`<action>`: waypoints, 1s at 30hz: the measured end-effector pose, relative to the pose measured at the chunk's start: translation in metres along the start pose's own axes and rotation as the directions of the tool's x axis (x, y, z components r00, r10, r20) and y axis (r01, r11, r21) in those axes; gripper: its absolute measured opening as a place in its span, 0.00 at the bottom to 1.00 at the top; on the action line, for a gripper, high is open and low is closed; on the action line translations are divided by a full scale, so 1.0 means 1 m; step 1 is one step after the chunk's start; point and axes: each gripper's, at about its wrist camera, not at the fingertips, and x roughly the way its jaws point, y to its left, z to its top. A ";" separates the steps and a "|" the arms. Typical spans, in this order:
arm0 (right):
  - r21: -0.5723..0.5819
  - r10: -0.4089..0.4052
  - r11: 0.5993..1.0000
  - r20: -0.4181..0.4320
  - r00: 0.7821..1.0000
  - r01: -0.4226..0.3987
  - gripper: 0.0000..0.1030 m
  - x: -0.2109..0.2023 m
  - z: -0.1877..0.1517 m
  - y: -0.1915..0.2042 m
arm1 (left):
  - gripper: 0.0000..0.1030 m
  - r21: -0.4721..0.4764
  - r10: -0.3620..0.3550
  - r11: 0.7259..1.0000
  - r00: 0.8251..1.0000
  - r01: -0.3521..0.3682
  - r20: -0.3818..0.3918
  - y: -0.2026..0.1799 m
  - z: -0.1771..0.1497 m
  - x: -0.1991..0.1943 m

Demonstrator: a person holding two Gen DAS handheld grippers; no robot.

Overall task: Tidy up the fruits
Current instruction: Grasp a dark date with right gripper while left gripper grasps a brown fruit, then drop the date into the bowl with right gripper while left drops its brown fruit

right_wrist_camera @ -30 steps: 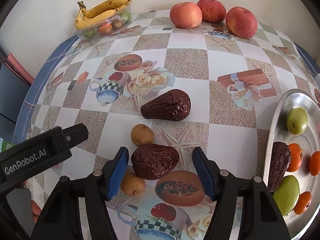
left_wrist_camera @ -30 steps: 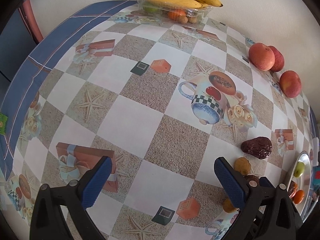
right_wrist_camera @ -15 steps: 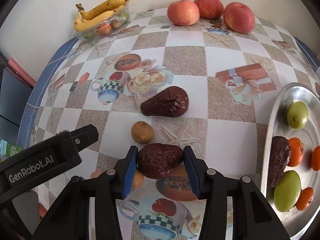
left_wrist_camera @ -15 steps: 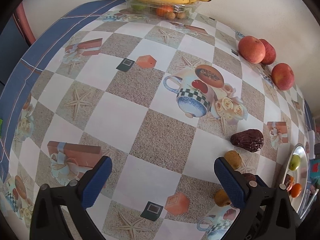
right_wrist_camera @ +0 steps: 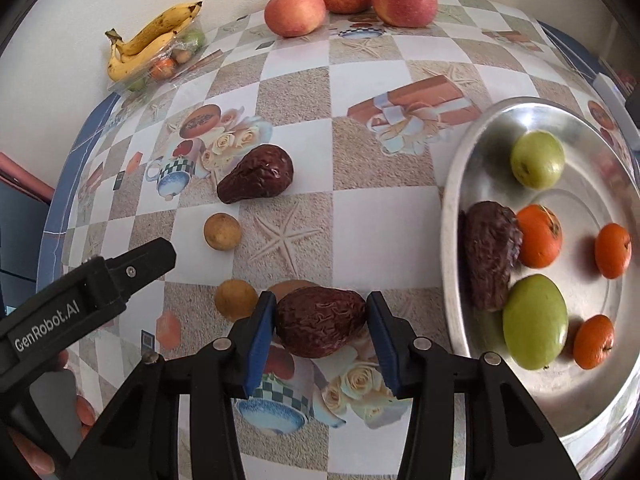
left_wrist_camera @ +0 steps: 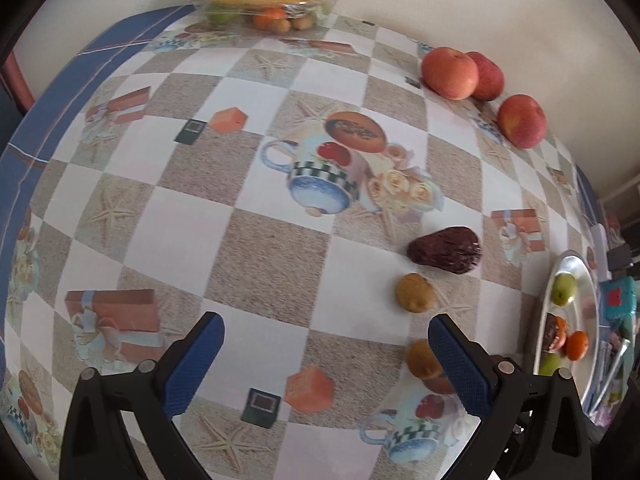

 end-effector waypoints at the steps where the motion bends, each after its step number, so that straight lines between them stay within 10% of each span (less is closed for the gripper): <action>1: 0.004 0.000 1.000 0.009 1.000 -0.001 0.47 -0.003 0.000 -0.002 | 0.99 0.002 -0.014 1.000 1.000 0.014 0.004 -0.002 -0.001 -0.002; 21: 0.060 0.024 0.998 0.079 0.997 -0.028 0.47 -0.030 0.005 -0.022 | 0.27 -0.023 -0.236 0.972 0.960 0.235 -0.150 -0.033 -0.017 0.024; 30: 0.074 0.040 0.996 0.084 0.996 -0.046 0.47 -0.032 0.005 -0.025 | 0.27 -0.056 -0.223 0.974 0.971 0.219 -0.083 -0.021 -0.011 0.012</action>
